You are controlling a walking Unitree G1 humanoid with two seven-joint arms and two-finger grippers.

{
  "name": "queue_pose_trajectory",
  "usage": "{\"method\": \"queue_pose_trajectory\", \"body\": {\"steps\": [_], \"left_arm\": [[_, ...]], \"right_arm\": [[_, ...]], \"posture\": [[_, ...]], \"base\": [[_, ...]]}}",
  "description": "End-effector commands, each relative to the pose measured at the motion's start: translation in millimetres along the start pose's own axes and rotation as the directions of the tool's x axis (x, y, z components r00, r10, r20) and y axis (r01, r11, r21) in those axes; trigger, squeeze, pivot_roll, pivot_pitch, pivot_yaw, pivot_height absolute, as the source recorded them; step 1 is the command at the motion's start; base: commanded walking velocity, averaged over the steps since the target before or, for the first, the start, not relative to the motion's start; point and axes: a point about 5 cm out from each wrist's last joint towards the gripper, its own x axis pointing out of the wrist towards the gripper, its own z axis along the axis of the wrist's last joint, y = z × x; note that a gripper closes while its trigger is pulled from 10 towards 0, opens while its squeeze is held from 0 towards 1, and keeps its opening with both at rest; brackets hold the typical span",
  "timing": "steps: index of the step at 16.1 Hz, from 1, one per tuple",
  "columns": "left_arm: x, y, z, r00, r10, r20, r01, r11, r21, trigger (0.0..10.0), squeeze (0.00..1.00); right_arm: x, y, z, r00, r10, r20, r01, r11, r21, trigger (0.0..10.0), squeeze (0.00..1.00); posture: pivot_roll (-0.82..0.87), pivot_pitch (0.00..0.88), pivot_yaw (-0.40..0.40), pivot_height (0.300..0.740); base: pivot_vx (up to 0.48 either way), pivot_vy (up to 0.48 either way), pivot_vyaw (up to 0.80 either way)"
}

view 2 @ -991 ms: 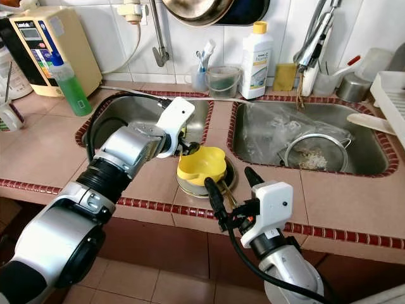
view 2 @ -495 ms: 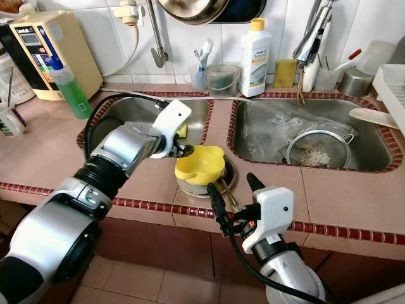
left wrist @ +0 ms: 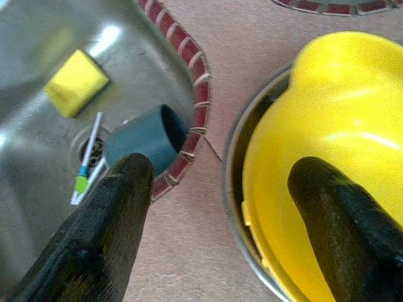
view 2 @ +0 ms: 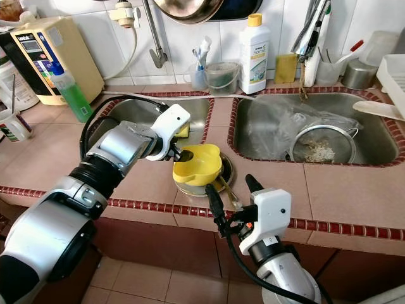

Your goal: Kitchen organization

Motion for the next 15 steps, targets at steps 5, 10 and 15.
{"method": "queue_pose_trajectory", "body": {"steps": [5,10,15], "left_arm": [[-7.4,4.3,1.1,0.994,-0.107,0.000,0.105,0.974,-0.200,3.9,0.00],[-14.0,10.4,10.6,0.986,-0.132,0.101,0.157,0.939,-0.305,0.0,0.00],[-14.3,11.2,8.8,0.986,-0.139,0.090,0.160,0.938,-0.308,0.0,0.00]], "right_arm": [[1.2,6.3,2.5,1.000,-0.003,0.025,0.003,1.000,0.005,10.0,0.00],[3.3,7.1,1.2,1.000,-0.011,0.027,0.011,1.000,0.005,10.0,0.00],[4.6,6.9,1.4,1.000,-0.013,0.028,0.013,1.000,0.002,10.0,0.00]], "posture": [[-0.23,0.021,0.212,0.740],[-0.22,0.027,0.211,0.740],[-0.21,0.033,0.208,0.740]], "base": [[0.000,0.000,0.00],[0.000,0.000,0.00],[0.000,0.000,0.00]]}}
